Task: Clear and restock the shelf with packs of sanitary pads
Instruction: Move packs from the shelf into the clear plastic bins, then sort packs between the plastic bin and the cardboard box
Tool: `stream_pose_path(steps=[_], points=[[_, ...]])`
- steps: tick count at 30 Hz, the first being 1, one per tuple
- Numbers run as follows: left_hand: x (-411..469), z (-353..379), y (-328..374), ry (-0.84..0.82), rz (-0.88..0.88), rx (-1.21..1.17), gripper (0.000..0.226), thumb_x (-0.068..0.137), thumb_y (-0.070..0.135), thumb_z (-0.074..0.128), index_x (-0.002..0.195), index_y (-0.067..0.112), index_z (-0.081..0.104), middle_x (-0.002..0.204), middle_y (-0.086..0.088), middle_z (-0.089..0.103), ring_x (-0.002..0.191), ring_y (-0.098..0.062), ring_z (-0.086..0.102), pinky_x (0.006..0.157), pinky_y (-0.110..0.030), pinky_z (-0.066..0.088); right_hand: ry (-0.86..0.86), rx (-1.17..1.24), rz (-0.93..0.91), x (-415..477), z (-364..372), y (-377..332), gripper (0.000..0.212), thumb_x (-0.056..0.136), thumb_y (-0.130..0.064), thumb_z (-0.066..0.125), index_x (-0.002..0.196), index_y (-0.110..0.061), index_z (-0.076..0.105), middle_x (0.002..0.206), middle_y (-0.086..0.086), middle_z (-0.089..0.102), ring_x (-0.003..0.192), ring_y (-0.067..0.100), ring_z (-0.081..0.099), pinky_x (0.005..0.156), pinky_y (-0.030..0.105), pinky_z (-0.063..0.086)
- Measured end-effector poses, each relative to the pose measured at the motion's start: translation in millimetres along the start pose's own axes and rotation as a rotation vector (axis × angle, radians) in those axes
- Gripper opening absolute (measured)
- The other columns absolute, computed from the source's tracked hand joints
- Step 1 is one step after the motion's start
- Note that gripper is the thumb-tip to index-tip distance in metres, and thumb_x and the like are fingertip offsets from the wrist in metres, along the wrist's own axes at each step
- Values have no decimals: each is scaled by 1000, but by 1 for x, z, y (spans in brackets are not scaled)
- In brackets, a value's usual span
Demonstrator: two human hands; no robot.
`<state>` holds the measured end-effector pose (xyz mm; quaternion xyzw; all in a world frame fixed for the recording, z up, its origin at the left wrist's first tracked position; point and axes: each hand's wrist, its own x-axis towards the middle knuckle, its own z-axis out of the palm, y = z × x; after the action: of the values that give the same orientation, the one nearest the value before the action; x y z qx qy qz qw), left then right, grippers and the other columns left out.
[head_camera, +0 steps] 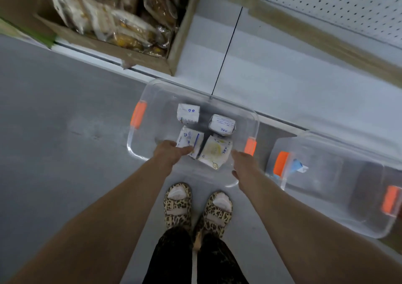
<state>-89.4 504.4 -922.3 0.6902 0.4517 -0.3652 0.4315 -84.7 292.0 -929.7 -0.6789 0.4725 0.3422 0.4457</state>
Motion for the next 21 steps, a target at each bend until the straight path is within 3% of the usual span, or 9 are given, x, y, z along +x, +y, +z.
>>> stream_pose_path(steps=[2, 3, 5, 7, 11, 13, 15, 18, 21], points=[[-35, -12, 16, 26, 52, 19, 75, 79, 37, 83, 140, 6, 51, 141, -14, 53, 128, -31, 51, 106, -39, 43, 24, -137, -95, -37, -21, -18, 18, 98, -36, 58, 107, -20, 61, 98, 8, 60, 75, 18, 57, 71, 30, 48], [-53, -18, 26, 36, 85, 31, 75, 78, 36, 84, 140, 7, 51, 142, -14, 52, 129, -31, 50, 105, -39, 43, 29, -139, -133, -54, -32, -26, 24, 96, -38, 62, 117, -27, 61, 107, 6, 63, 82, 19, 61, 72, 28, 48], [-88, -29, 49, 45, 150, 48, 74, 77, 33, 86, 138, 9, 51, 140, -13, 52, 126, -30, 52, 102, -37, 43, 52, -194, -224, -89, -57, -45, 46, 91, -40, 68, 133, -22, 61, 126, 3, 64, 106, 24, 64, 77, 25, 49], [-125, -37, 74, 55, 236, 94, 73, 76, 30, 87, 136, 10, 51, 137, -12, 54, 122, -28, 54, 98, -34, 44, 85, -276, -306, -128, -82, -68, 54, 89, -40, 70, 138, -22, 57, 132, 1, 63, 115, 24, 62, 75, 23, 45], [-202, -54, 122, 98, 460, 243, 66, 79, 27, 83, 135, 14, 52, 133, -11, 57, 118, -27, 57, 93, -30, 45, 99, -364, -495, -205, -129, -104, 59, 86, -35, 75, 141, -27, 53, 129, 2, 62, 114, 20, 61, 91, 21, 42], [-245, -63, 140, 95, 574, 292, 68, 79, 27, 83, 137, 16, 50, 136, -11, 53, 121, -28, 54, 99, -32, 45, 84, -421, -594, -246, -150, -118, 66, 83, -35, 79, 143, -28, 51, 133, 5, 59, 118, 24, 60, 102, 31, 46], [-289, -75, 154, 90, 690, 329, 70, 78, 29, 84, 138, 18, 49, 138, -11, 51, 123, -27, 52, 97, -30, 42, 94, -478, -675, -291, -171, -131, 70, 82, -37, 81, 144, -28, 50, 139, 8, 56, 124, 28, 57, 105, 37, 45], [-362, -97, 169, 124, 856, 376, 70, 78, 31, 83, 138, 19, 49, 139, -10, 49, 122, -27, 52, 92, -30, 40, 152, -543, -782, -363, -205, -148, 73, 82, -43, 80, 146, -30, 48, 146, 5, 52, 135, 24, 48, 106, 30, 38], [-440, -128, 182, 182, 1018, 415, 69, 78, 29, 84, 137, 19, 50, 138, -13, 49, 123, -29, 51, 97, -34, 41, 228, -577, -910, -442, -242, -159, 74, 81, -43, 80, 146, -28, 48, 147, 6, 51, 133, 25, 49, 104, 33, 42]])
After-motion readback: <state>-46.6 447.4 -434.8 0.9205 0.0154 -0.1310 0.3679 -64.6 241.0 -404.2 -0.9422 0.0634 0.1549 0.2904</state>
